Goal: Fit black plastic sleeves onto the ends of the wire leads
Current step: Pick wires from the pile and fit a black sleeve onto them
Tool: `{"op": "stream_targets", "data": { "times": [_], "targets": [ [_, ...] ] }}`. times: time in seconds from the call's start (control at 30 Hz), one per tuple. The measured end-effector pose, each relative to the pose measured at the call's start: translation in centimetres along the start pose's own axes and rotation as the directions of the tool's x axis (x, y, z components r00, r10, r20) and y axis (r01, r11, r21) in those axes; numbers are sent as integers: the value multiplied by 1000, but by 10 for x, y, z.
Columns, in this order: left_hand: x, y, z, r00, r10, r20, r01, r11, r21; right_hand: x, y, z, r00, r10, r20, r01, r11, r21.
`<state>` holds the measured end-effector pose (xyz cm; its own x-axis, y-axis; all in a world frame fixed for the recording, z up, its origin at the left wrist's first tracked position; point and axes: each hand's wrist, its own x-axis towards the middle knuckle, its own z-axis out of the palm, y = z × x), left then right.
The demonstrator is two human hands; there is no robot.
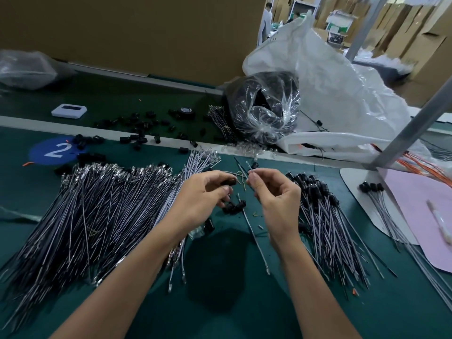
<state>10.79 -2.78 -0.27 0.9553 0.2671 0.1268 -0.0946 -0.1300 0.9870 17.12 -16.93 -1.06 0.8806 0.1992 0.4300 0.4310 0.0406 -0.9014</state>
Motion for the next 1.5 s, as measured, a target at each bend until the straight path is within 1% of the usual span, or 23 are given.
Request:
{"op": "stream_targets", "data": {
  "times": [0.07,0.17,0.33,0.47,0.8,0.9,1.07,1.23,1.37,1.43,1.5],
  "targets": [
    [-1,0,-2,1000,-9,-5,9,996,-83,-1,-1,1,1000,-14,24,15,999,-36],
    [-1,-1,-7,999,-32,-39,21,969,-247,-1,0,-1,999,-52,6,52,993,-106],
    [-2,-5,-9,994,-46,-100,13,950,-311,-1,-1,-5,994,-104,20,106,974,-199],
    [-2,-6,-6,994,-21,-111,-13,955,-295,-1,-1,-3,991,-123,45,130,960,-249],
    [-1,-8,-7,990,11,-139,-45,969,-244,-3,1,0,993,-115,38,122,952,-282],
    [-2,-9,-7,990,26,-141,-54,978,-201,-4,1,2,993,-111,36,117,956,-267],
    [-3,-7,-6,990,52,-132,-77,978,-193,-3,2,2,996,-89,-3,86,968,-235],
    [-4,-5,-5,991,66,-119,-88,978,-190,-6,1,4,995,-71,71,83,976,-200],
    [-6,-4,-3,993,77,-89,-92,980,-178,-6,1,7,997,-49,60,58,984,-168],
    [-6,-5,-1,993,78,-92,-95,977,-193,-7,0,8,999,-31,44,37,988,-149],
    [-6,-5,-1,992,63,-110,-88,966,-242,-7,-1,8,999,-22,39,27,991,-128]
  ]
}}
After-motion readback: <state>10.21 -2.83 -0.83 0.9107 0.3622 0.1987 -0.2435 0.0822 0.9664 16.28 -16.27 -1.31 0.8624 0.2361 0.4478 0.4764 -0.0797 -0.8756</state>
